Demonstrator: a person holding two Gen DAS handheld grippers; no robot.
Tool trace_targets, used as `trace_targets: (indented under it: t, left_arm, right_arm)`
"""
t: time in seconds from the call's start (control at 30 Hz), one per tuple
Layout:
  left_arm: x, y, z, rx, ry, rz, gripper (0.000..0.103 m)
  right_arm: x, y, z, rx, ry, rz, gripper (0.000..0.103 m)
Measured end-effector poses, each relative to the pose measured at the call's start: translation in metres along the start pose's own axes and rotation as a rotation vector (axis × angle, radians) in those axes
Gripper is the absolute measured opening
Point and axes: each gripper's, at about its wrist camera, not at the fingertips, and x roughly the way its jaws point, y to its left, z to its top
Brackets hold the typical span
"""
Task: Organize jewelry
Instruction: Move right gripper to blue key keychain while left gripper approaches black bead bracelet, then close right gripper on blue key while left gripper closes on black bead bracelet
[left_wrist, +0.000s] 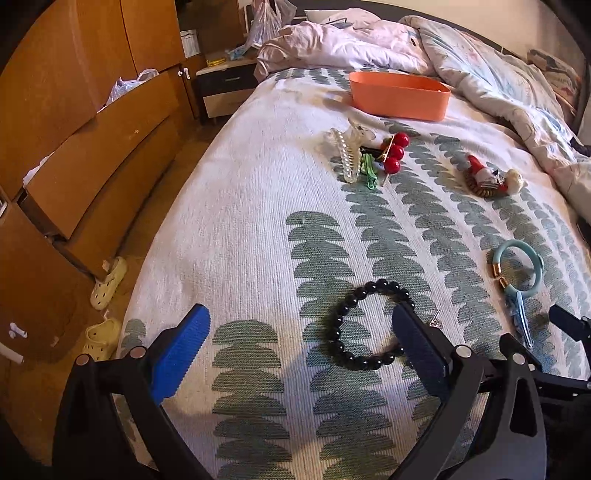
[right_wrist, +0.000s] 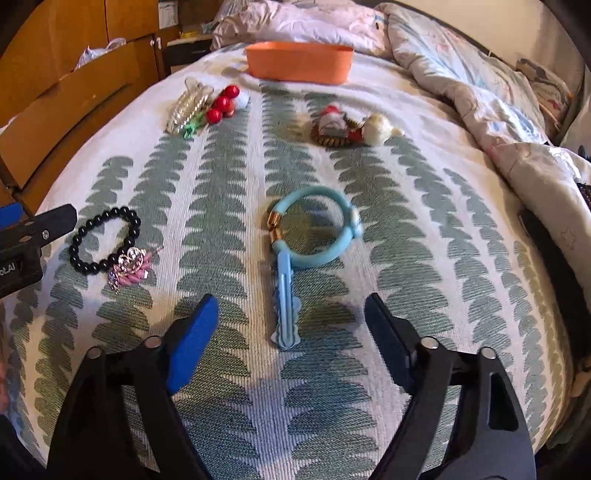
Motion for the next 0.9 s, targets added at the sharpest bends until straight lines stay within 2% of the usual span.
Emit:
trace_targets:
  t: [0.33, 0.7, 0.9]
  left_arm:
    - [0.015, -0.013, 0.004, 0.045, 0.032, 0.007, 0.098]
    - [0.035, -0.015, 0.005, 0.049, 0.087, 0.02, 0.098]
    - [0.042, -0.017, 0.002, 0.064, 0.102, 0.041, 0.098]
  right_arm:
    - [0.006, 0.004, 0.001, -0.029, 0.006, -0.037, 0.077]
    - [0.008, 0.007, 0.0, -0.036, 0.011, -0.043, 0.077]
    - [0.007, 0.005, 0.001, -0.037, 0.01, -0.062, 0.069]
